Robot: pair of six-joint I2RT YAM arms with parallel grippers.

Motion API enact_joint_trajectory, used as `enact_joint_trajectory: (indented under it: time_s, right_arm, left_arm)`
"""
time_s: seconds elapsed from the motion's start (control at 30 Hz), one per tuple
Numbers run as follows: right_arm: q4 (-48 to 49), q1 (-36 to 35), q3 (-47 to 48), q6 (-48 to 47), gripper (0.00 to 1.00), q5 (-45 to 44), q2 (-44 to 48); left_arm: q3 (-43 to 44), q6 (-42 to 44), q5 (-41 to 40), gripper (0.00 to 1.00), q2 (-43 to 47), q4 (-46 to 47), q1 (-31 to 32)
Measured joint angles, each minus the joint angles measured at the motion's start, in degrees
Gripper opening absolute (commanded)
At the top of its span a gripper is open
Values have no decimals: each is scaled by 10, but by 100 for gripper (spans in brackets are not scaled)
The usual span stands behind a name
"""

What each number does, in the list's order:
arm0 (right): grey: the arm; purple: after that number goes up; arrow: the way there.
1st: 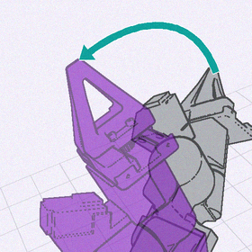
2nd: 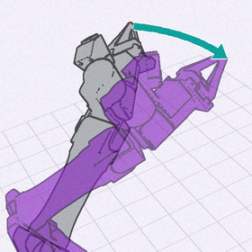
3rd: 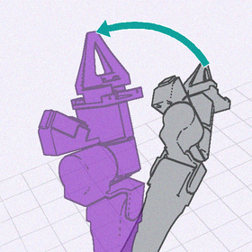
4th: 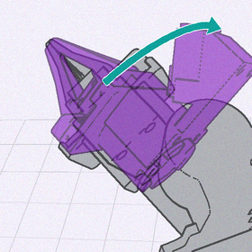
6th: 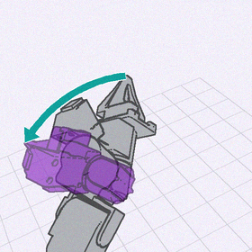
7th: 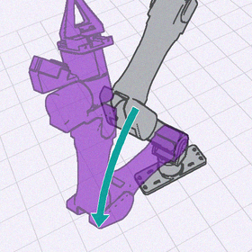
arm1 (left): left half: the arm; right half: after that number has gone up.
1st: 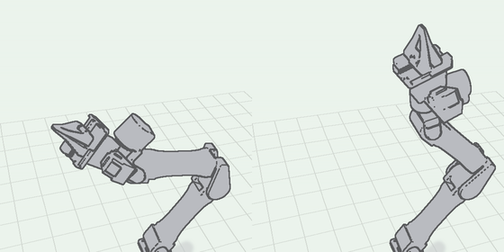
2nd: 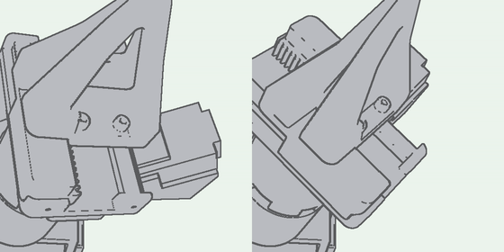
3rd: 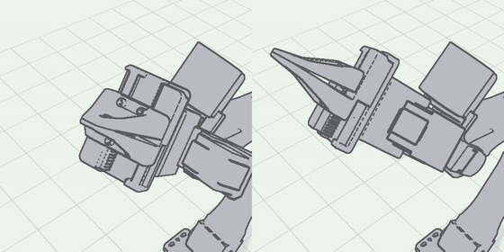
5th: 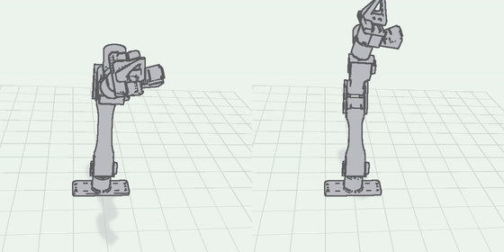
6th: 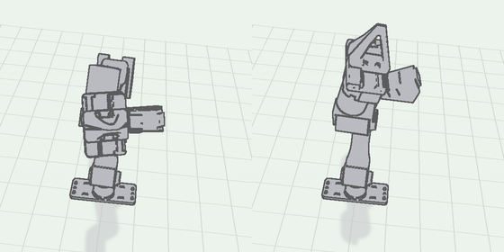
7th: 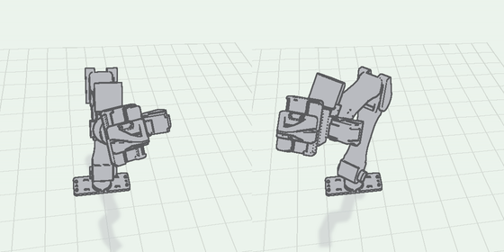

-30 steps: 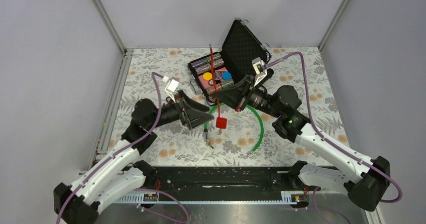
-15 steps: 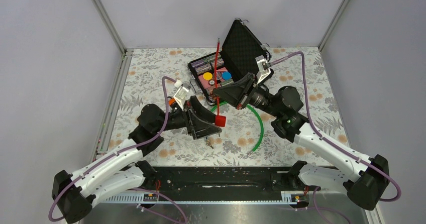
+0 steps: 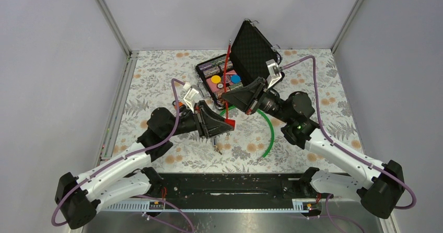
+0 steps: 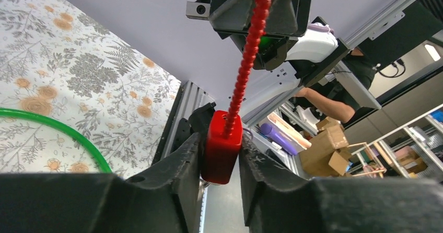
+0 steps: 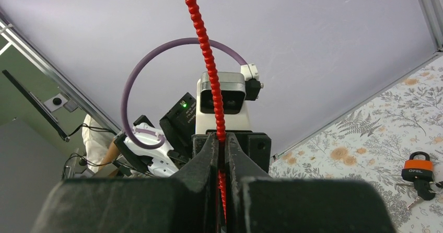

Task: Lock with the key
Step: Pick up the lock from the center of the board.

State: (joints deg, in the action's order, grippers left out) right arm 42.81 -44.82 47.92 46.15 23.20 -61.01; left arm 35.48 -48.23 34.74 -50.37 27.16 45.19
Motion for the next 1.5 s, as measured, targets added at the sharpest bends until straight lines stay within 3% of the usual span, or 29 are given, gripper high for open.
enact_joint_trajectory:
  time_s: [0.1, 0.2, 0.23, 0.33, 0.43, 0.6, 0.8, 1.0, 1.2, 1.5]
  right_arm:
    - [0, 0, -1, 0, 0, -2, 0]
    - [-1, 0, -2, 0, 2, -3, 0]
    - [-1, 0, -2, 0, 13, -3, 0]
    - [-10, 0, -2, -1, 60, -8, 0]
    - [-55, 0, -2, -23, 75, -26, 10]
    - [-217, 0, -4, -101, 82, -82, 65]
    - [-443, 0, 0, -241, 79, -115, 172]
    - [-578, 0, 75, -318, 78, -173, 243]
    - [-645, 0, 194, -405, 84, -221, 226]
    - [-731, 0, 266, -597, 88, -181, 118]
  left_arm:
    - [0, 0, 0, 0, 0, 3, 1]
    - [0, 3, 2, 0, 0, 5, 3]
    - [0, 3, 1, 0, 0, 5, 3]
    - [0, 10, -1, 0, 1, -2, 3]
    - [6, 38, -26, 0, 9, -59, 3]
    - [48, 110, -117, 0, 29, -225, 3]
    - [108, 203, -232, 0, 68, -410, 2]
    - [189, 279, -276, 0, 33, -527, 2]
    - [233, 332, -278, 0, -24, -619, 2]
    - [254, 387, -215, 0, -56, -677, 4]
